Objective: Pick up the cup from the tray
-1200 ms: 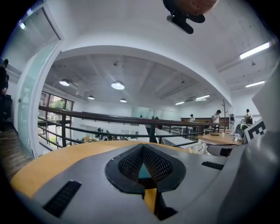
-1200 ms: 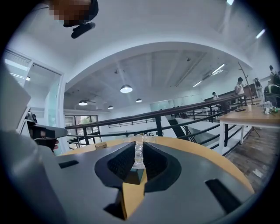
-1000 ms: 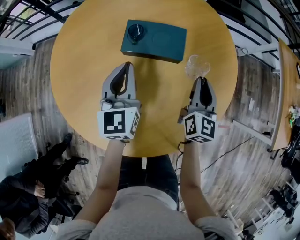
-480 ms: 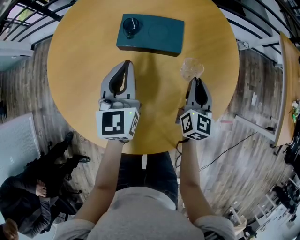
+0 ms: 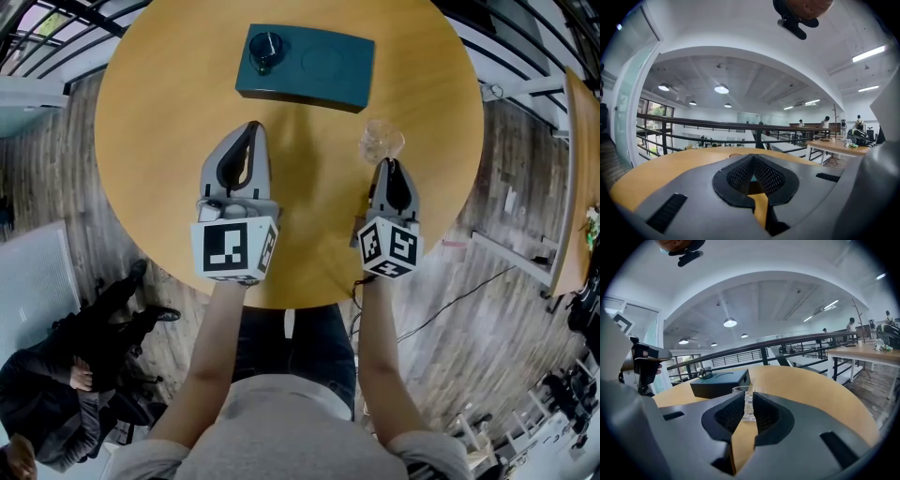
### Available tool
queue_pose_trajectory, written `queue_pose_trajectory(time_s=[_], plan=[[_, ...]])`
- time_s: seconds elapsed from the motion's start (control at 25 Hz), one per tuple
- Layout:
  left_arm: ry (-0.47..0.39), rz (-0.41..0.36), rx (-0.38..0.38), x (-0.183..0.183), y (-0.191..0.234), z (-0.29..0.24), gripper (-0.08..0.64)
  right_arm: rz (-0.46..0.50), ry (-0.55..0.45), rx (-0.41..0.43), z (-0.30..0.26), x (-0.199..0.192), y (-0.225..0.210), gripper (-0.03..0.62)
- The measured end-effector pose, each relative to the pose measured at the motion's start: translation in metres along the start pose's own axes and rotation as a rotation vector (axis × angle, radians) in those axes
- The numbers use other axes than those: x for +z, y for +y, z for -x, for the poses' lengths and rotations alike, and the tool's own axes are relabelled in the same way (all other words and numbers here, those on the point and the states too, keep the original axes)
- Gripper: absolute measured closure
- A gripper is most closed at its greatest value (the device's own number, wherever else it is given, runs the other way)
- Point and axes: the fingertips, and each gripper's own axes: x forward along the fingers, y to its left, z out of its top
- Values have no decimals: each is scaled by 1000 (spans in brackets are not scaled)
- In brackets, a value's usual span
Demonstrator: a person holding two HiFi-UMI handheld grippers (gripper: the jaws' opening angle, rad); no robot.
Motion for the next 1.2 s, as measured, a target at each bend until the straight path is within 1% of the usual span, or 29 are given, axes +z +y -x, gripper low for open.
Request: queue_pose_trajectory(time_s=[0.36, 0.64, 0.76, 0.96, 1.2], plan=[[-1, 3, 12, 0, 2, 3, 554, 8, 13, 21, 6, -6, 3, 543], [1, 10, 19, 1, 2, 7, 554, 84, 2, 32, 15, -15, 9, 543], [4, 12, 21, 0, 3, 9, 554, 91, 0, 20, 20, -25, 10, 543], [12, 11, 27, -6, 6, 10, 554, 117, 32, 13, 22, -43, 11, 543], [16, 13, 32, -7, 6, 10, 554, 149, 71, 2, 18, -47, 13, 543]])
